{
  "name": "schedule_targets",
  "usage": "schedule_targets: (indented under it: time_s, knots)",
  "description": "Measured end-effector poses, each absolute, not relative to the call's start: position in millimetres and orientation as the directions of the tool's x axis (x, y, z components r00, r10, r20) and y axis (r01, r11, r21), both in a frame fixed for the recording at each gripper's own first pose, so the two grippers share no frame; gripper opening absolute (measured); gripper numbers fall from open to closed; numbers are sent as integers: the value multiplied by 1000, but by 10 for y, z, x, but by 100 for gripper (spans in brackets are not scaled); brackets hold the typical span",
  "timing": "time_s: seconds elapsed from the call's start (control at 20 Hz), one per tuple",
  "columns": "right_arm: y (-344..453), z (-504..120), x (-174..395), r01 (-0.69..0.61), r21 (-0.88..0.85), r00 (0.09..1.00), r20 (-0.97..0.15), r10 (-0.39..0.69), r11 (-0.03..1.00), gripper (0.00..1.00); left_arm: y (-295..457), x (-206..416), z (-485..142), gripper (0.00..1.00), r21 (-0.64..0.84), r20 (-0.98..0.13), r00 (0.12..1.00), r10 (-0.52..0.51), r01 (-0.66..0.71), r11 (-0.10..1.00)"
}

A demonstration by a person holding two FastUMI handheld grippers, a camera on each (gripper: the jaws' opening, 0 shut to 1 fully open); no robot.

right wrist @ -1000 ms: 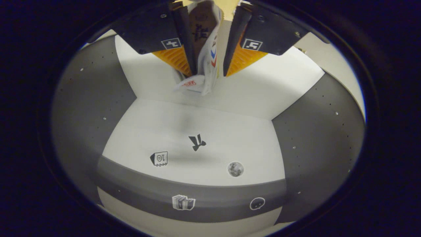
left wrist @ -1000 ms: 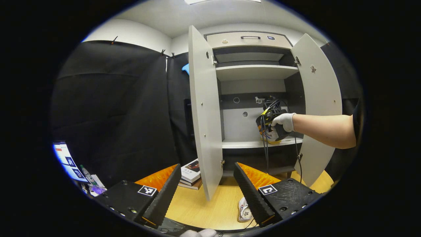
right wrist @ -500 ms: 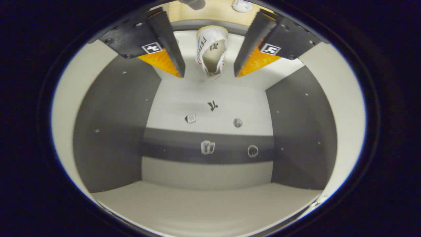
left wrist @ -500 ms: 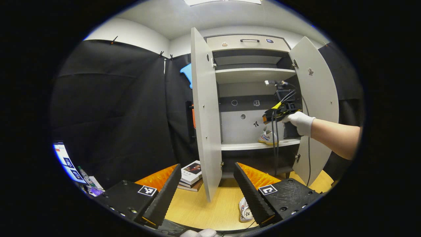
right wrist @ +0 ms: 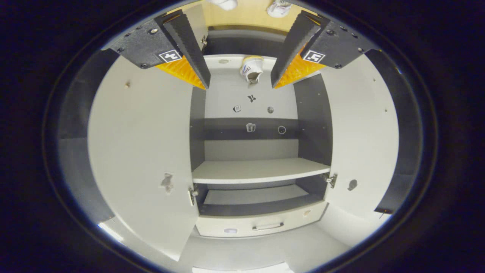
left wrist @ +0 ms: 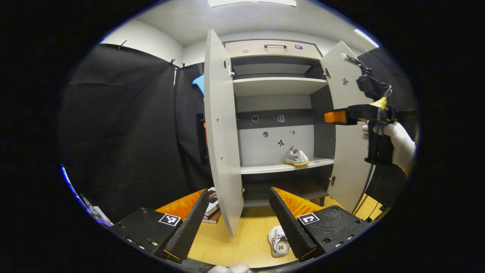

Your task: Grab one shoe with the right hand and put it into the shoe cabinet, grab the other shoe with the left hand and put it into the shoe cabinet; then close the right door with the right hand and the left door with the left hand.

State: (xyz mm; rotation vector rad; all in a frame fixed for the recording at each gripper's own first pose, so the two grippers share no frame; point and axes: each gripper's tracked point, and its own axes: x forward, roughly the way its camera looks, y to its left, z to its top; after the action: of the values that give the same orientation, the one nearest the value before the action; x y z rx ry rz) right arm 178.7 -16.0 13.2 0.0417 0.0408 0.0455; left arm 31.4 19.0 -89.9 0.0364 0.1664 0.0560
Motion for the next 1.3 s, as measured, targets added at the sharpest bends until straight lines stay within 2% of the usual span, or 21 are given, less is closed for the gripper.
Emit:
schedule_targets:
  time_s: [0.1,0.15,0.2,0.4,0.6,0.9,1.15,1.3]
  knots:
    - [-306,30,1344,-33,43,999,-35,34,999,100,130,383,-988,96,44,-169,985,36,-29,999]
    - [-372,-29,1193,-19,40,999,-32,20,999,100,101,409,-1060,100,46,-179,984,27,-19,999]
    - [-436,-83,1062,-2,37,1000,-28,3,999,100,48,434,-1167,96,43,-191,981,14,-5,999]
    - [-563,-247,713,40,28,998,-47,-38,999,100,-258,517,-1748,97,2,-272,960,-66,69,998]
    - [-694,-347,573,67,14,993,-96,-65,998,100,-542,455,-2537,97,-30,-365,922,-130,128,991]
    - [-769,-383,475,122,-10,981,-153,-122,993,100,-766,362,-3809,96,-6,-553,818,-155,182,983]
    - [-777,-406,449,146,-44,972,-181,-152,988,100,-780,550,-4542,96,41,-627,768,-134,204,978]
    - [-793,-419,458,156,-60,968,-190,-164,986,100,-779,768,-4744,96,29,-647,753,-122,185,982]
